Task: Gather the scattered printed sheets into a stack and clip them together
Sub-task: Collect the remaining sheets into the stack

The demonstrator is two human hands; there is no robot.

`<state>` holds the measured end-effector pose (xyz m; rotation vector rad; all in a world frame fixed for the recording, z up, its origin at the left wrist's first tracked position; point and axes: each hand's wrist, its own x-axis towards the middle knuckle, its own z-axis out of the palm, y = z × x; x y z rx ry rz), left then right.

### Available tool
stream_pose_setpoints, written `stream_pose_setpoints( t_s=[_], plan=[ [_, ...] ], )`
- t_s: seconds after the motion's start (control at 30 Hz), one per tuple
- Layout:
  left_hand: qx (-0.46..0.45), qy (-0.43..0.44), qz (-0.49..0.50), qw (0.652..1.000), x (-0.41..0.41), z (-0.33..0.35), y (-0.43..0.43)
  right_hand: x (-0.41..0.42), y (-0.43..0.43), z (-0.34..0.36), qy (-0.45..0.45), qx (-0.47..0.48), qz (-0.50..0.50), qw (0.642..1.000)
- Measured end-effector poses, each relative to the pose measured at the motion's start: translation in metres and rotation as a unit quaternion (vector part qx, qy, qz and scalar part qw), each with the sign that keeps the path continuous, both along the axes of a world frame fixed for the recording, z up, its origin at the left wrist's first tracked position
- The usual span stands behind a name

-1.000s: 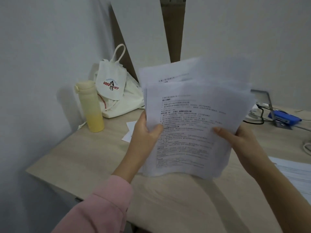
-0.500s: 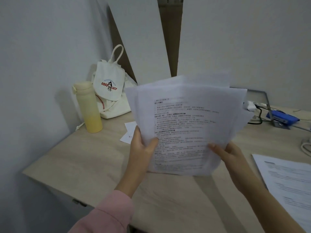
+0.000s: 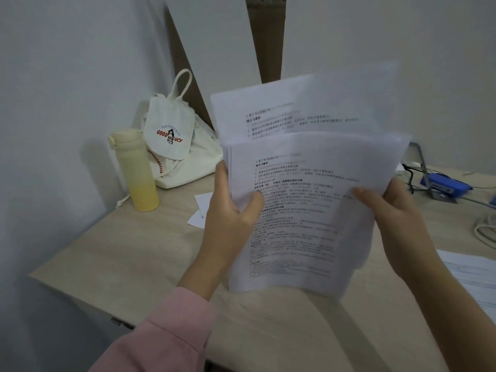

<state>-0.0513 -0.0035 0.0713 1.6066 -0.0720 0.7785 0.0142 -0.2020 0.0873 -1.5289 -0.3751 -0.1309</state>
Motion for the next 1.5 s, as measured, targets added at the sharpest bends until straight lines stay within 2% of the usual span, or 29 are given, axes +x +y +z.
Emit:
stream_pose_setpoints(
  t_s=[0.13, 0.27, 0.37, 0.6, 0.8, 0.93, 1.07, 1.17, 1.3, 1.4, 1.5],
  plan=[
    [-0.007, -0.011, 0.019, 1.000, -0.003, -0.005, 0.004, 0.001, -0.008, -0.002, -0.013, 0.015, 0.035, 0.999],
    [-0.008, 0.054, 0.008, 0.998, -0.012, -0.039, 0.003, -0.004, -0.015, -0.044, 0.054, -0.046, 0.038, 0.997],
    [-0.014, 0.088, -0.005, 0.996, -0.014, -0.049, -0.002, -0.009, -0.014, -0.057, 0.071, -0.050, 0.030, 0.996],
    [0.006, 0.000, 0.038, 0.999, -0.004, -0.012, 0.004, -0.001, -0.018, -0.014, 0.001, -0.010, 0.022, 1.000],
    [0.078, 0.035, 0.040, 0.996, 0.003, -0.003, 0.001, 0.001, -0.011, -0.006, 0.009, -0.009, 0.022, 1.000],
    [0.076, 0.014, 0.047, 0.996, 0.002, 0.002, 0.000, 0.001, -0.011, -0.002, 0.001, 0.005, 0.024, 1.000],
    [0.091, 0.041, 0.037, 0.994, 0.004, -0.009, 0.004, 0.004, -0.018, -0.023, 0.064, -0.028, 0.032, 0.997],
    [0.037, 0.096, 0.008, 0.995, 0.003, -0.035, 0.008, 0.001, -0.022, -0.049, 0.122, -0.058, 0.035, 0.990],
    [-0.013, 0.188, -0.030, 0.982, -0.003, -0.064, 0.006, -0.003, -0.025, -0.064, 0.144, -0.008, 0.033, 0.989],
    [-0.078, 0.169, -0.029, 0.982, -0.005, -0.063, 0.002, -0.002, -0.023, -0.056, 0.111, 0.015, 0.061, 0.992],
    [-0.120, 0.160, -0.016, 0.980, -0.005, -0.066, 0.001, 0.001, -0.026, -0.064, 0.106, -0.004, 0.061, 0.992]
  ],
)
